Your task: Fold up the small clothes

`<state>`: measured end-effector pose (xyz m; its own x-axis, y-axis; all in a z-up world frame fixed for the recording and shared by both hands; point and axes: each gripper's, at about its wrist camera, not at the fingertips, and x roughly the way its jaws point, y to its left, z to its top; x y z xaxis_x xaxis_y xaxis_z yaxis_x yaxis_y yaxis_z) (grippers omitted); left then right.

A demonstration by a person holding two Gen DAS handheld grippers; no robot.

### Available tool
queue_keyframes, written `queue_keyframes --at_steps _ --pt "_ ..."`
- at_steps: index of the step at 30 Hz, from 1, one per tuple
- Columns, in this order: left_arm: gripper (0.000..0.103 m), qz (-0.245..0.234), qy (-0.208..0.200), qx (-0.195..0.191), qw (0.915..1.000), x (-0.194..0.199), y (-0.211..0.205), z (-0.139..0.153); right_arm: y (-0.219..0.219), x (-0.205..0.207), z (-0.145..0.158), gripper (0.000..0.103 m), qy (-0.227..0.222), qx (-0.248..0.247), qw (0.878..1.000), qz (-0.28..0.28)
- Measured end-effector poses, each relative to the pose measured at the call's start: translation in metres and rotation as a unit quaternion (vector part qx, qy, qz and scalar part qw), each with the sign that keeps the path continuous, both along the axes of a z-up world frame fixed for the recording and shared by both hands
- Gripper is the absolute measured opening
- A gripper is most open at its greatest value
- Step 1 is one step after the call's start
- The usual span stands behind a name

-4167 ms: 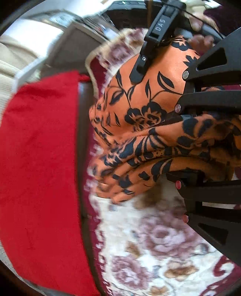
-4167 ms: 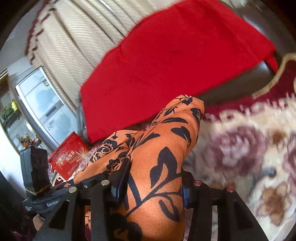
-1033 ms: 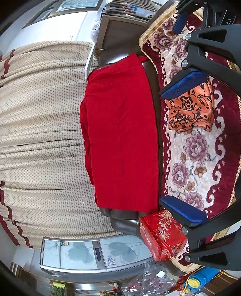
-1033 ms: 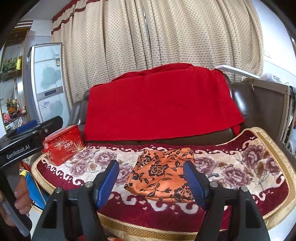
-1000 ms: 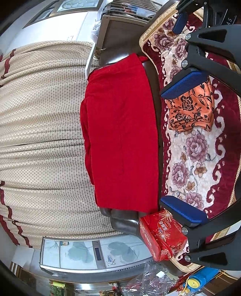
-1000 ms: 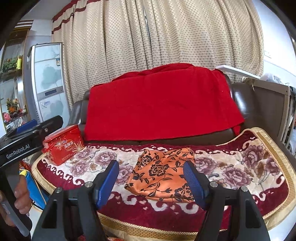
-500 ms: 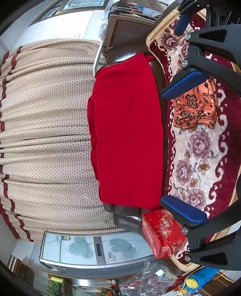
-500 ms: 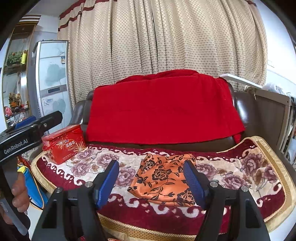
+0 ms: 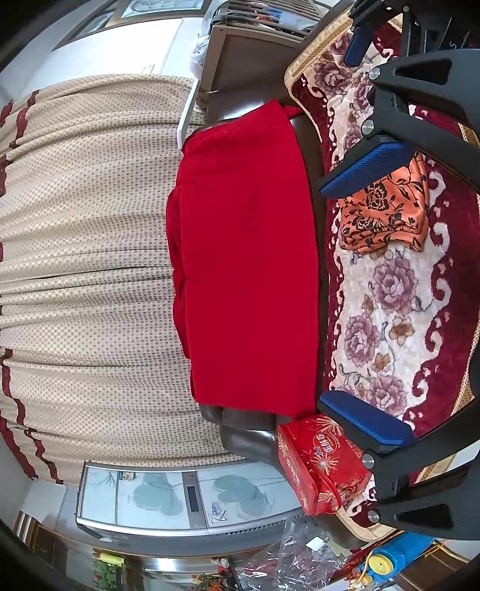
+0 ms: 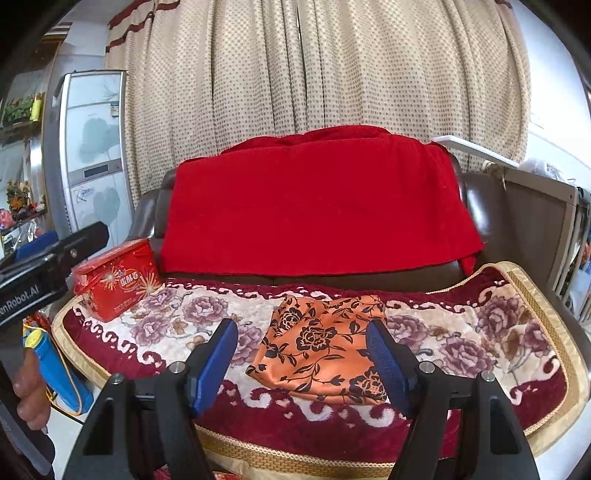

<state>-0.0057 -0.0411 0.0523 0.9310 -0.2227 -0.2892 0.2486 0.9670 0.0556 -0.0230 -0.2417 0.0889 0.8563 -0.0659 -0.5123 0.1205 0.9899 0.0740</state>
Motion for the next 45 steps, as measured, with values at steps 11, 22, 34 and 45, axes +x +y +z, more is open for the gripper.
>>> queue_keyframes --at_steps 11,22,34,45 --pt "0.103 0.004 0.009 0.000 1.0000 0.009 0.003 -0.005 0.005 0.004 -0.004 0.075 0.005 -0.006 1.000 0.000" --pt "0.103 0.007 0.011 -0.006 0.9999 0.010 0.008 -0.009 0.009 0.006 -0.006 0.075 0.009 -0.009 1.000 0.001" --pt "0.103 0.011 0.026 -0.014 0.9995 0.018 0.013 -0.017 0.014 0.012 -0.010 0.075 0.017 -0.007 1.000 -0.001" --pt "0.103 0.020 0.030 -0.027 0.9990 0.022 0.027 -0.018 0.019 0.019 -0.013 0.075 0.029 -0.006 1.000 -0.005"
